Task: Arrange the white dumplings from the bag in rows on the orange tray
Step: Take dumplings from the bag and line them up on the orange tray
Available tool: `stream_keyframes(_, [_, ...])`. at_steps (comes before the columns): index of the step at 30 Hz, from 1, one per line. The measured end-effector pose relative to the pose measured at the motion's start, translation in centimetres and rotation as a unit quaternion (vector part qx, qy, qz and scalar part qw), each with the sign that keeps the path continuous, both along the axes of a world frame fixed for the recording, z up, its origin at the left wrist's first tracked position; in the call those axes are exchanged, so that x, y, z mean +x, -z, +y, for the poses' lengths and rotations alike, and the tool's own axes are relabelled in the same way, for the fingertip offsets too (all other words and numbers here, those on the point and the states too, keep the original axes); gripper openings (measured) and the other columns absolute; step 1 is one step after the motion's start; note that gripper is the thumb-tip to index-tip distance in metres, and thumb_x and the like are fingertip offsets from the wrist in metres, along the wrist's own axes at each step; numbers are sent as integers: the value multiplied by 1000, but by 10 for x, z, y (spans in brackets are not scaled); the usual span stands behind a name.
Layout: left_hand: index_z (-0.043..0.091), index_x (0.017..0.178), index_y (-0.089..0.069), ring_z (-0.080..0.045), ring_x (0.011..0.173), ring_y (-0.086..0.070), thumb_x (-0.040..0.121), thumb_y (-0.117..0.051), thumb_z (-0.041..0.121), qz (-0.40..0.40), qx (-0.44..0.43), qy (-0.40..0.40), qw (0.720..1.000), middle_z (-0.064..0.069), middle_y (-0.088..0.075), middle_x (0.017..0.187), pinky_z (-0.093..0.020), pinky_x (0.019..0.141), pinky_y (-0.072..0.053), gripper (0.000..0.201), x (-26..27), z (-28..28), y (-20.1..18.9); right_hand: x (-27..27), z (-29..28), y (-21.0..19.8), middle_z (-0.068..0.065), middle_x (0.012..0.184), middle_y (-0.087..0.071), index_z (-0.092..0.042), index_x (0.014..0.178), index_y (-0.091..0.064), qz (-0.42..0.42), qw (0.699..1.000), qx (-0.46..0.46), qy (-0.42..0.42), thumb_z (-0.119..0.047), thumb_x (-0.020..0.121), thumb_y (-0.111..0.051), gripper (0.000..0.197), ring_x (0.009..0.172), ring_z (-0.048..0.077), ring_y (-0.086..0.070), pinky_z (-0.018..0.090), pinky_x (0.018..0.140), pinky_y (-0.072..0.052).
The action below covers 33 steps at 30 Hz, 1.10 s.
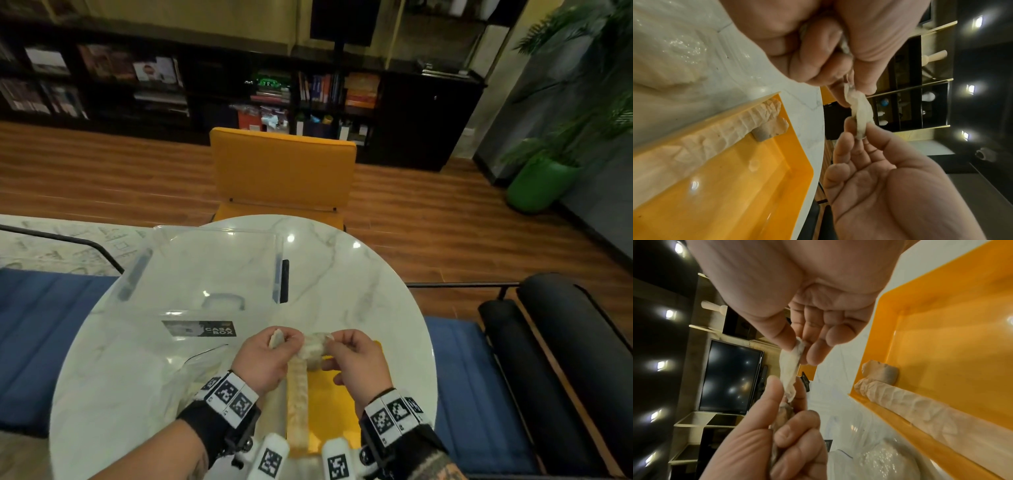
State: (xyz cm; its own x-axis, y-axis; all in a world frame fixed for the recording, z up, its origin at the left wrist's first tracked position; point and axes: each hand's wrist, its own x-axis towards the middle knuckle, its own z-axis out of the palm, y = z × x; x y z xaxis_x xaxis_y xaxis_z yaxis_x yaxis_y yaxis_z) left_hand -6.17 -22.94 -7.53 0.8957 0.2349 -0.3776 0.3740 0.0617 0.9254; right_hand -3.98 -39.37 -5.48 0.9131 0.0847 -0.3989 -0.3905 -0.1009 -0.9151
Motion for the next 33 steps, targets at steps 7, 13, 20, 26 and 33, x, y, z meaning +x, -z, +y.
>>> stream_keyframes(7, [31, 73, -74, -4, 78, -68, 78, -80, 19, -76, 133, 73, 985, 7, -74, 79, -18, 75, -51, 15, -2, 1, 0, -6, -10, 21, -11, 109, -67, -28, 113, -61, -53, 988, -85, -118, -30, 82, -79, 36, 98, 4, -62, 14, 73, -47])
stream_keyframes(13, [37, 83, -72, -7, 83, -69, 71, -82, 31, -81, 151, 111, 979, 7, -75, 84, -22, 78, -54, 17, 0, 3, -2, -8, -4, 21, 3, 83, -73, -26, 93, -71, -99, 975, -100, -174, -26, 86, -69, 8, 79, 19, -70, 44, 80, -58])
stream_keyframes(20, [30, 77, -76, 5, 82, -67, 79, -79, 22, -70, 121, 134, 981, 17, -75, 83, -11, 77, -48, 9, -5, 0, 2, -2, -7, 28, 9, 72, -65, -12, 84, -66, -90, 993, -30, -75, -20, 87, -74, 12, 69, 21, -63, 45, 76, -54])
stream_keyframes(26, [25, 81, -76, -14, 84, -70, 77, -76, 36, -70, 140, 158, 975, 1, -76, 84, -32, 82, -55, 11, -5, -2, 10, -1, -13, 28, -12, 70, -63, -21, 98, -71, -112, 988, -25, -100, -17, 87, -74, 12, 68, 3, -59, 19, 67, -49])
stream_keyframes(33, [36, 76, -68, 0, 76, -62, 82, -71, 40, 25, 300, 112, 947, 13, -70, 77, -19, 70, -48, 9, -7, 16, 37, 12, -27, 56, -10, 72, -62, -27, 81, -63, -85, 941, -271, -186, -29, 88, -69, 9, 65, 5, -55, 20, 61, -46])
